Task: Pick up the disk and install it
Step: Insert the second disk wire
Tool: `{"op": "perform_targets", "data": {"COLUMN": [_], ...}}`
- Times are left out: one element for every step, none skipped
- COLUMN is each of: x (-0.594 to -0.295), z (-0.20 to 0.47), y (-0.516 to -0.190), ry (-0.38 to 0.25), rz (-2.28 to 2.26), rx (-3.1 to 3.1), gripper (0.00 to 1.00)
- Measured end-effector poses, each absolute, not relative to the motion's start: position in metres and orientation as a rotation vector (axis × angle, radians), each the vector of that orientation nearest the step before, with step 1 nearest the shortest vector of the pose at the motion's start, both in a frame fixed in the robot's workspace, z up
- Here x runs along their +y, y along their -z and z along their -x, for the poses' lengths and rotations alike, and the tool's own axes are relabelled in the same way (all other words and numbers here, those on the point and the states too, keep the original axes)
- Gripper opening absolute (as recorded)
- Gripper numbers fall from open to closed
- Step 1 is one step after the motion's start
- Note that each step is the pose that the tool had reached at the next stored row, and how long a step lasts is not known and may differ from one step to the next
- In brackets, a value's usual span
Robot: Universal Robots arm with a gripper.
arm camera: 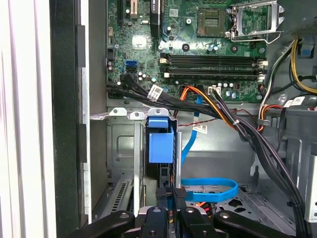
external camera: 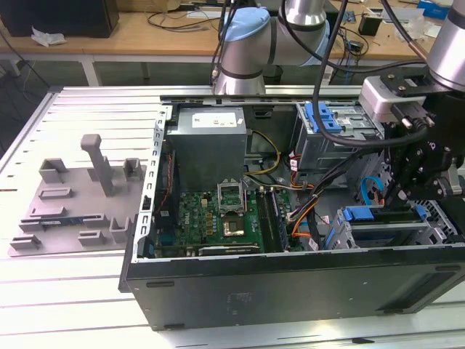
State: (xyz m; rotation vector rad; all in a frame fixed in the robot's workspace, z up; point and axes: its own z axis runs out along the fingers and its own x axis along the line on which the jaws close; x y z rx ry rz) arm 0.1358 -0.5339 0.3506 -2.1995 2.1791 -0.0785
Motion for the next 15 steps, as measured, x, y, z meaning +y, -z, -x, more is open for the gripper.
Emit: {"op": "perform_targets", "data": {"x": [-0.5339,-0.5339,-0.5339,-0.5339,-0.5339,-0.5339,-0.5339,-0.5339,-0.5339,-0.5339,-0.5339,-0.5339,-0.5339,-0.5339,-0.5339], "z": [-0.1358,-0.1358,-0.1358,-0.1358,-0.1358,-0.1358,-0.1358,-0.1358,-0.1358,-0.1358,-0.1358,-0.1358,-0.1358,-0.1359,-0.1360], "y": [-0.3505,-0.3503,-0.3502,-0.3499,-0.3497,-0.3494,-0.3492,-0.3490,-0.3488,-0.3484,-0.3482,-0.3481,-0.3479,-0.3476,-0.3472], "ry": [0.079,0.079,0.079,0.079,0.078,0.078,0.079,0.079,0.079,0.079,0.079,0.079,0.079,0.079,0.079], "rz": [2.200,2.200,2.199,2.199,2.199,2.199,2.199,2.199,2.199,2.199,2.199,2.199,2.199,2.199,2.199], "rx": [2.179,2.179,2.179,2.179,2.179,2.179,2.179,2.179,2.179,2.179,2.179,2.179,2.179,2.179,2.179], "gripper": [0.16,0.16,0.16,0.16,0.16,0.16,0.16,0.16,0.16,0.16,0.16,0.16,0.16,0.16,0.16]}}
